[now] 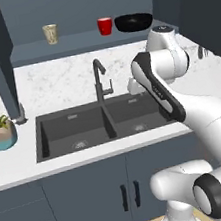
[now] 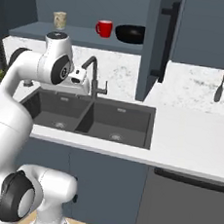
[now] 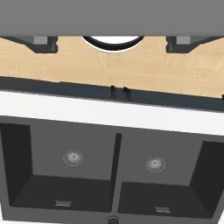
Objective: Gather all objects into one cabinet and sort the glasses and bowls to opposite sides.
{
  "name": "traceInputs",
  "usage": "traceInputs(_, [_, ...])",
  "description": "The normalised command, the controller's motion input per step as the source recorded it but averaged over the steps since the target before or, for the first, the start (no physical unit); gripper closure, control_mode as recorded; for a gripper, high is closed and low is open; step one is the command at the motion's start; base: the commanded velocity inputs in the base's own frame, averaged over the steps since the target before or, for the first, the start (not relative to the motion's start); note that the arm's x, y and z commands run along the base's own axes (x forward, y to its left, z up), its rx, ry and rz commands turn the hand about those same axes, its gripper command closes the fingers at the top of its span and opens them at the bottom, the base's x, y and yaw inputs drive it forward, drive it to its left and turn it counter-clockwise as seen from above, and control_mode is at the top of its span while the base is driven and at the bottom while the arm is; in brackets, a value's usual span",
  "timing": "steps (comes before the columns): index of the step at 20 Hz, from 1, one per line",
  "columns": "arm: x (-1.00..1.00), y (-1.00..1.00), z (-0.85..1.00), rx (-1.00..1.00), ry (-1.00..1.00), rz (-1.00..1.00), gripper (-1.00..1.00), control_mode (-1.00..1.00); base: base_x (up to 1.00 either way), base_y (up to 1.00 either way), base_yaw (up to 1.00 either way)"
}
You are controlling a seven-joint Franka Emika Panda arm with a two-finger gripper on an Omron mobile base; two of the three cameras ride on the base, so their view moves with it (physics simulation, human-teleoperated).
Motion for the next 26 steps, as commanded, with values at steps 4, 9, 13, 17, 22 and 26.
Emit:
traceInputs(4, [0.0,0.0,0.0,0.0,0.0,0.0,-1.0,1.0,-1.0,-0.09,-0.06])
traceInputs(9, [0.0,0.0,0.0,0.0,0.0,0.0,-1.0,1.0,-1.0,-0.29,-0.09])
traceInputs(13, [0.0,0.0,0.0,0.0,0.0,0.0,-1.0,1.0,-1.0,-0.66,-0.12])
traceInputs(17, [0.0,0.0,0.0,0.0,0.0,0.0,-1.0,1.0,-0.6,-0.77,-0.31])
traceInputs(22, [0.0,0.0,0.0,0.0,0.0,0.0,-1.0,1.0,-0.14,-0.66,-0.45])
traceInputs(26, [0.0,0.0,0.0,0.0,0.0,0.0,-1.0,1.0,0.0,-0.59,-0.52])
